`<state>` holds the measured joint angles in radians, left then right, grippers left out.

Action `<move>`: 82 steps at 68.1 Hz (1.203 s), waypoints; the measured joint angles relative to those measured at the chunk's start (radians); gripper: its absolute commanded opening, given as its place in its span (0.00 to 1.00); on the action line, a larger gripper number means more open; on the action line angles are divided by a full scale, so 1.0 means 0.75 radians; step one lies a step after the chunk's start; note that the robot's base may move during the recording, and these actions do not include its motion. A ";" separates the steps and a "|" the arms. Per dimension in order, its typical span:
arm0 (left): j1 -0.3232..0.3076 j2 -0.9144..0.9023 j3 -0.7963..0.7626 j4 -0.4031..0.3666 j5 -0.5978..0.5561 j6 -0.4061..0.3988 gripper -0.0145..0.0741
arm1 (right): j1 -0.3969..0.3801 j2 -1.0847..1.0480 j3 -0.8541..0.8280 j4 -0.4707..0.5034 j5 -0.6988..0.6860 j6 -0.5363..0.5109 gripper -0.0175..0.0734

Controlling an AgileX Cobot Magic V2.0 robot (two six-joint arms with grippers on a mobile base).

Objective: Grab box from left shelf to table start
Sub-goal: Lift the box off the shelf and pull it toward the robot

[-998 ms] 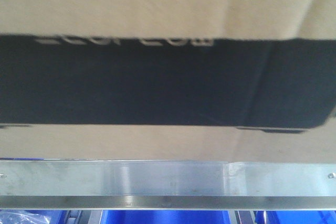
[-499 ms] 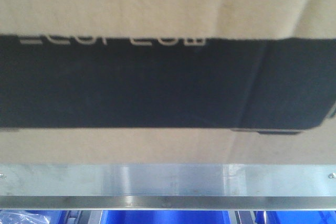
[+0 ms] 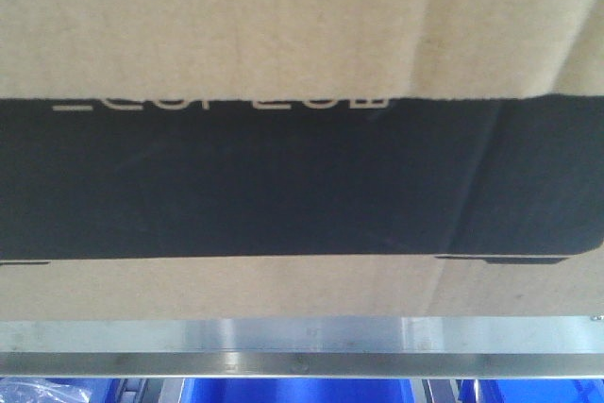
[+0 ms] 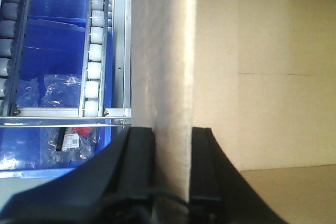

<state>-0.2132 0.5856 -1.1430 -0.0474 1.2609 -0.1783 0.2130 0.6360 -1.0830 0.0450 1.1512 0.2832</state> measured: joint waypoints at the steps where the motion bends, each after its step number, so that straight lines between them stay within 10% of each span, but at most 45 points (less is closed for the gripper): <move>1: 0.000 0.000 0.000 0.000 0.000 0.000 0.05 | 0.000 0.000 0.000 0.000 0.000 0.000 0.26; 82: 0.000 0.000 0.000 0.000 0.000 0.000 0.05 | 0.000 0.000 0.000 -0.002 0.000 -0.003 0.26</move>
<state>-0.2132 0.5856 -1.1427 -0.0474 1.2609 -0.1783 0.2130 0.6360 -1.0830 0.0436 1.1512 0.2811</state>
